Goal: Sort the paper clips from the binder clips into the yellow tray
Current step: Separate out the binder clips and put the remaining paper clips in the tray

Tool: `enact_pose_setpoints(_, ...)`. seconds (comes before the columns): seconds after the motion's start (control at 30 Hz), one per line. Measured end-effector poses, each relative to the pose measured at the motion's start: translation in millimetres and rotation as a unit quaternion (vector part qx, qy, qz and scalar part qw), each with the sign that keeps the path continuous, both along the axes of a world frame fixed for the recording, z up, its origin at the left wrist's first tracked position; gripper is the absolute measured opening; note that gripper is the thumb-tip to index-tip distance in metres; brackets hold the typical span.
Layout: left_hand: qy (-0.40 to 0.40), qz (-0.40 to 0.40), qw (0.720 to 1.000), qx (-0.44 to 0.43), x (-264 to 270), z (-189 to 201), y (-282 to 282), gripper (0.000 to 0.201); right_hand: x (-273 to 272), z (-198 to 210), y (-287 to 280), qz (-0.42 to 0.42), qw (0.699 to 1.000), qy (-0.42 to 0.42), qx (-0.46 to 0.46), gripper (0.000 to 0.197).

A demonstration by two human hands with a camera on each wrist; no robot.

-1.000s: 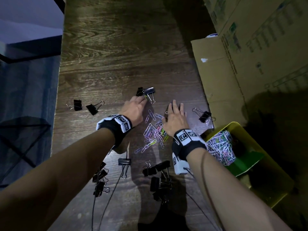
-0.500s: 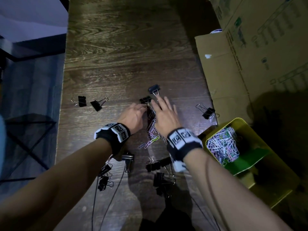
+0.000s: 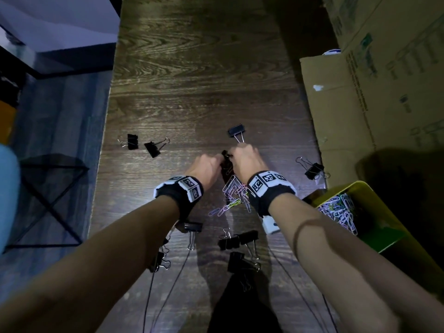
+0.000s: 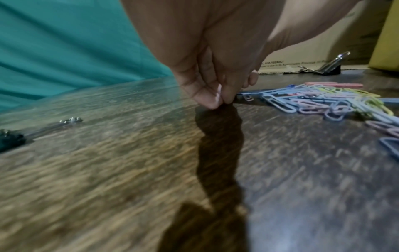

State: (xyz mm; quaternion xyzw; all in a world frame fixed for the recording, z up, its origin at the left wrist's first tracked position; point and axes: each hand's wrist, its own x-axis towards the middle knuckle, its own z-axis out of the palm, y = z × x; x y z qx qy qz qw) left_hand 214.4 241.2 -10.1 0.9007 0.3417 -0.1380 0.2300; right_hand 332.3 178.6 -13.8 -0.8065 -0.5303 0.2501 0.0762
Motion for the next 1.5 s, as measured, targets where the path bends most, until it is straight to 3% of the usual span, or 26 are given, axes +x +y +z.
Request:
enact_pose_setpoints(0.1, -0.072, 0.064, 0.995, -0.008, 0, -1, 3, 0.020, 5, 1, 1, -0.073, 0.997, 0.030, 0.003, 0.025)
enact_pose_setpoints(0.2, -0.145, 0.179, 0.959, -0.163, -3, 4, 2, 0.004, 12, 9, -3, -0.130, 0.987, 0.068, 0.067, 0.025)
enact_pose_setpoints(0.23, -0.155, 0.190, 0.948, -0.201, -5, 5, 1, 0.007, 14, 12, -5, -0.156, 0.980, 0.081, 0.092, 0.025)
enact_pose_setpoints(0.3, -0.146, 0.141, 0.964, -0.174, -10, 5, 2, 0.007, 18, 16, -6, -0.201, 0.970, 0.080, 0.114, 0.023)
enact_pose_setpoints(0.37, -0.093, 0.051, 0.987, -0.124, -13, 6, 2, 0.009, 26, 18, -6, -0.248, 0.964, 0.056, 0.080, 0.019)
enact_pose_setpoints(0.43, -0.065, -0.030, 0.991, -0.114, -13, 6, 1, 0.012, 37, 20, -8, -0.291, 0.955, 0.040, 0.038, 0.018)
enact_pose_setpoints(0.53, -0.095, -0.048, 0.989, -0.105, -10, 1, 2, 0.019, 47, 25, -14, -0.322, 0.946, 0.046, 0.005, 0.019)
enact_pose_setpoints(0.63, -0.093, -0.043, 0.994, -0.042, 2, -7, -2, 0.049, 41, 24, -19, -0.312, 0.947, 0.073, 0.016, 0.038)
enact_pose_setpoints(0.73, 0.000, -0.104, 0.995, -0.001, 14, -3, -14, 0.071, 21, 21, -32, -0.321, 0.942, 0.089, 0.045, 0.071)
enact_pose_setpoints(0.83, 0.021, -0.171, 0.985, 0.025, 15, -4, -26, 0.063, -6, 14, -59, -0.260, 0.965, 0.012, -0.018, 0.069)
enact_pose_setpoints(0.93, 0.007, -0.206, 0.978, 0.026, 4, -7, -31, 0.051, -26, 0, -85, -0.159, 0.983, 0.005, -0.088, 0.082)
enact_pose_setpoints(1.03, 0.001, -0.199, 0.979, 0.031, -14, -9, -29, 0.052, -35, -5, -99, -0.106, 0.991, 0.005, -0.086, 0.095)
enact_pose_setpoints(1.17, 0.051, -0.174, 0.983, 0.015, -23, -8, -35, 0.073, -38, -1, -101, -0.116, 0.991, 0.038, -0.062, 0.077)
enact_pose_setpoints(1.3, 0.022, -0.111, 0.994, -0.014, -17, -8, -52, 0.053, -38, 4, -96, -0.116, 0.989, 0.075, -0.047, 0.041)
enact_pose_setpoints(1.5, -0.042, -0.082, 0.995, -0.029, -19, -7, -51, 0.032, -32, 12, -92, -0.108, 0.992, 0.049, -0.052, 0.022)
